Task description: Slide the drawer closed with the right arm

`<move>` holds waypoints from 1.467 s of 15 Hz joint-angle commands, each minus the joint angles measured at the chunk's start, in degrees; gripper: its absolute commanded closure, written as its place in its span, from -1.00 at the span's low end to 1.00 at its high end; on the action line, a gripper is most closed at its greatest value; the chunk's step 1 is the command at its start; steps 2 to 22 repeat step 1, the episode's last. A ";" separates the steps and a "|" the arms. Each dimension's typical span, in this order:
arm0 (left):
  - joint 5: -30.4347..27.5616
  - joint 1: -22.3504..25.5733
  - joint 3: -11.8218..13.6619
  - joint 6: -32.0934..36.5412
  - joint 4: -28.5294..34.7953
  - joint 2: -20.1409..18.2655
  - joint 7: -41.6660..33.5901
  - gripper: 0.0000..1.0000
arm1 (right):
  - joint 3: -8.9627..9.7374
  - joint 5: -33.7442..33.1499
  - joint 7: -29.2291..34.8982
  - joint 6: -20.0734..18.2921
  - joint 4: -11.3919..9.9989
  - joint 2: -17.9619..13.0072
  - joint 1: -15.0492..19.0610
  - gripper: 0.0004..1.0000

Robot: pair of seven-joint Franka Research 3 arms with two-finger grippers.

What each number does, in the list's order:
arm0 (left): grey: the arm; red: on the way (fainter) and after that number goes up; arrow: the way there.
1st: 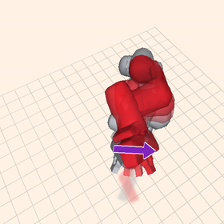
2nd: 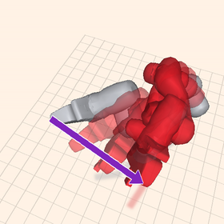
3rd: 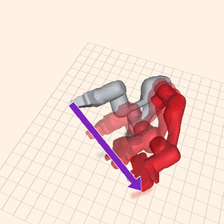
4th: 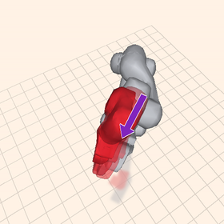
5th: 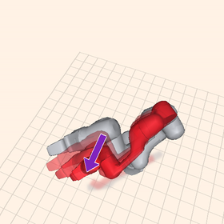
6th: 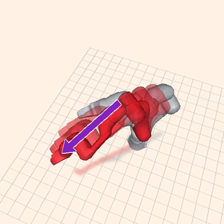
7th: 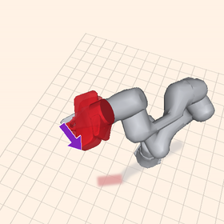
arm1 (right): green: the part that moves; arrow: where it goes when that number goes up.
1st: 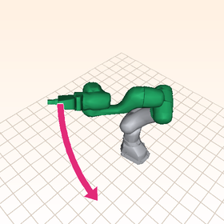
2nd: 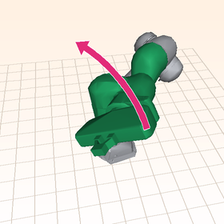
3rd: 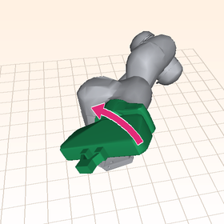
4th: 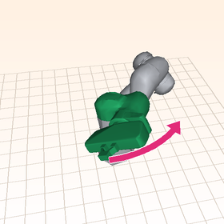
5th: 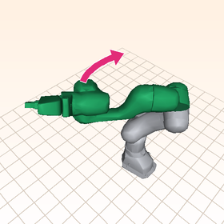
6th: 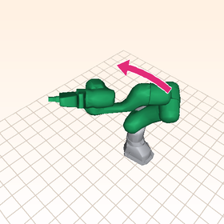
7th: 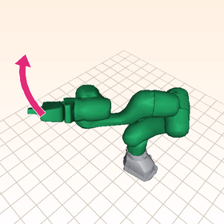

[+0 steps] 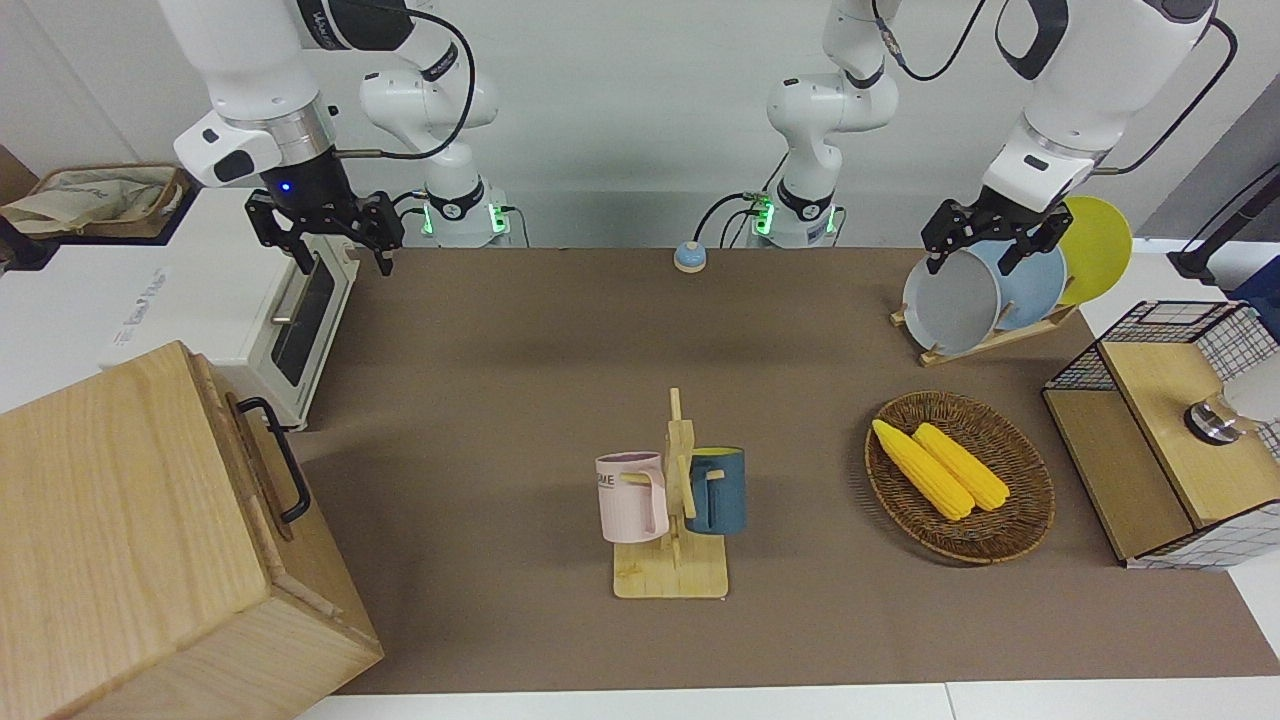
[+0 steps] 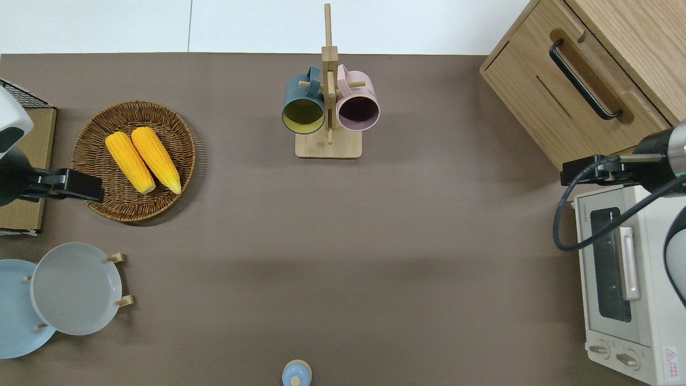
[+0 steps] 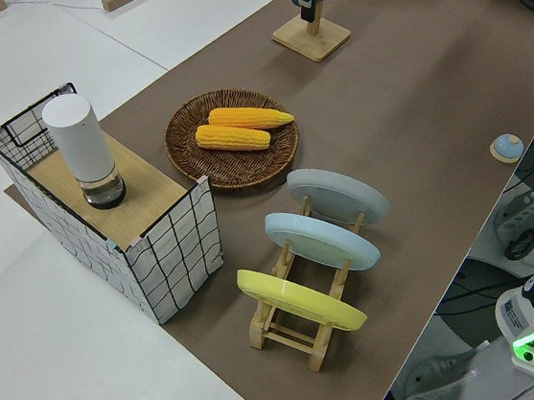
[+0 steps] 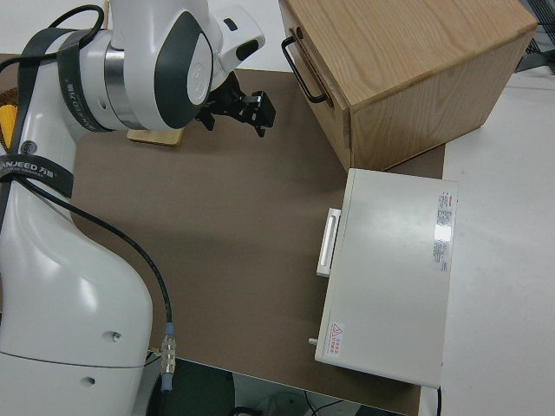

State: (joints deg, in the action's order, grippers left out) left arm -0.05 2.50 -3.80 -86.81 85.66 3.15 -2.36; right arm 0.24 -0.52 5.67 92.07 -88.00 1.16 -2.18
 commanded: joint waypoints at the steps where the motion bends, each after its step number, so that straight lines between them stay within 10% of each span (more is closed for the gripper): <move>1: 1.02 -0.39 0.02 1.03 -0.58 -0.25 0.60 -0.99 | -0.24 1.31 0.83 -0.58 0.90 0.77 -0.19 -0.98; 22: 1.02 -0.39 0.02 1.03 -0.58 -0.25 0.60 -0.99 | -0.24 1.31 0.83 -0.58 0.90 0.77 -0.19 -0.98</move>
